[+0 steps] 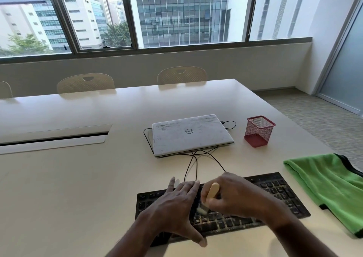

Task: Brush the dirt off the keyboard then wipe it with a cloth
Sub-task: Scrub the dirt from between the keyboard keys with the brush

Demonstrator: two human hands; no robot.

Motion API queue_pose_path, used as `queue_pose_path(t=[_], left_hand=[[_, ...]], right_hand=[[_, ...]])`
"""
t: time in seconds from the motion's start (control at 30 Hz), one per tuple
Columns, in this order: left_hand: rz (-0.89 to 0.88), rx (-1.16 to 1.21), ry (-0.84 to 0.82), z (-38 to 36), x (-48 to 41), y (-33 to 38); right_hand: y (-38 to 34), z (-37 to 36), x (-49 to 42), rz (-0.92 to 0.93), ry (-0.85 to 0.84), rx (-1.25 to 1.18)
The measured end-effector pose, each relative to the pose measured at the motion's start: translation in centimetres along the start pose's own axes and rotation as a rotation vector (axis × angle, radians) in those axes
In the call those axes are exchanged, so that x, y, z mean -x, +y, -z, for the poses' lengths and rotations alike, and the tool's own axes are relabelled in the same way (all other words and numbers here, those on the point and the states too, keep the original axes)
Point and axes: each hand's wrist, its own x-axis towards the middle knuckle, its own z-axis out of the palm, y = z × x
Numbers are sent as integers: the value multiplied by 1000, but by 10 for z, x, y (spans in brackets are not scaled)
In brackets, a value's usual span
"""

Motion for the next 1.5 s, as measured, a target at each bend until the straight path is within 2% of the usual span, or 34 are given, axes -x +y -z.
queue_pose_path(t=[0.07,0.2,0.27,0.37,0.57,0.7,0.87,1.0,1.1,1.17,1.27,1.4,1.5], left_hand=[[3,-12,-9,1,0,1],[0,-21,-9,2,0,1],[-8,-29,-7,0,-3,0],[-24,-40,-8,-1,-5,0],[-31,-51,7,-2,-8,3],[-37,-56,-1,-1,-12,7],[-39,-61,-1,-1,-12,8],[-40,-68,-3,-1,-14,9],[-40,-60,-1,-1,-14,9],[-39,-55,-3,-2,-14,8],[-35,-55,-7,0,-13,11],[-36,-49,-3,0,-13,12],[-38,-58,-3,-1,-15,12]], right_hand=[[5,1,2,-36,-6,72],[10,13,5,-87,109,142],[7,13,5,-58,86,80],[6,10,7,-83,37,137],[16,9,7,-147,209,102],[18,5,9,-170,109,90],[19,7,7,-155,224,67],[20,4,9,-158,105,97],[16,9,10,-124,163,34],[13,8,10,-88,139,11],[15,6,13,-101,83,98],[21,17,17,-130,139,81],[19,14,17,-79,79,110]])
